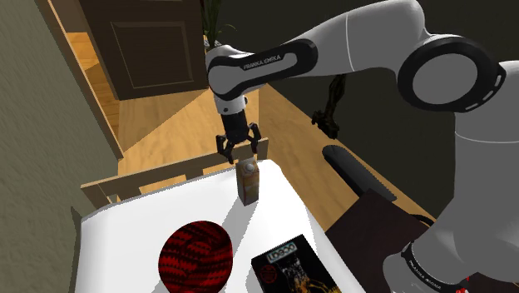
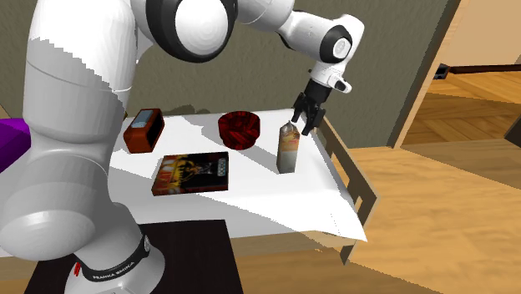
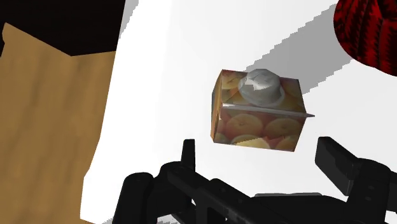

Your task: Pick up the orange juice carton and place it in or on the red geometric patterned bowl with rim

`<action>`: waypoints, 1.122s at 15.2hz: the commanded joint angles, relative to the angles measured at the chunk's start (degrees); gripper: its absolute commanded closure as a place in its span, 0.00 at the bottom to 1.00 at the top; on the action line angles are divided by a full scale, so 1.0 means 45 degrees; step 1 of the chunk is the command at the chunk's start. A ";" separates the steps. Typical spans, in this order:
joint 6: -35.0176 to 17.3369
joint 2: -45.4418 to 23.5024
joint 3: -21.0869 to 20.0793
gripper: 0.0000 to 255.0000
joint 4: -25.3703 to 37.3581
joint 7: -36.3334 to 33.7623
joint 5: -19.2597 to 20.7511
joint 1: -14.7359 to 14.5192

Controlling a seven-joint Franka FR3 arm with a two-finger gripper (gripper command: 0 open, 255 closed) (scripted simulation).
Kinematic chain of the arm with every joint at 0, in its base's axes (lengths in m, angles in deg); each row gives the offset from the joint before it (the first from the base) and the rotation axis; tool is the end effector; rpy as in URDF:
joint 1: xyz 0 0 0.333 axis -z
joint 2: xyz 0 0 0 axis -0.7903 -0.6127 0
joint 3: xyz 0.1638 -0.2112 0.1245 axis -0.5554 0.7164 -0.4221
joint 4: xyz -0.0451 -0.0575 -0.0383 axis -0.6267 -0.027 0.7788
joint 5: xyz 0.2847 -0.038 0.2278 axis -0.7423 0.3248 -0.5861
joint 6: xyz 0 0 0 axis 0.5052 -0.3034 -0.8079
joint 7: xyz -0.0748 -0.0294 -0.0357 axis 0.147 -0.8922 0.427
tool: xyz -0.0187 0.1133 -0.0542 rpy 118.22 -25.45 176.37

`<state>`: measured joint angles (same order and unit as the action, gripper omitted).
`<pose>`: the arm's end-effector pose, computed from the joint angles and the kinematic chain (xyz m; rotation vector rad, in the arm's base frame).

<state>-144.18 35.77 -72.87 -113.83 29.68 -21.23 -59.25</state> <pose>0.5740 0.2008 0.3230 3.0620 -0.1443 -0.6002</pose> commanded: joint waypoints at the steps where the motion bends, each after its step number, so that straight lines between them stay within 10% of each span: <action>1: -0.0290 -0.0080 -0.0008 0.00 -0.0218 -0.0039 -0.0002 -0.0035; 13: -0.1098 0.0000 -0.0015 0.00 -0.1105 -0.0026 -0.0019 -0.0027; 14: -0.1098 0.0000 -0.0015 1.00 -0.1105 -0.0026 -0.0019 -0.0027; 17: -0.1098 -0.0002 -0.0014 1.00 -0.1103 -0.0025 -0.0018 -0.0027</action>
<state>-149.12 35.78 -72.94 -118.79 29.56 -21.31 -59.38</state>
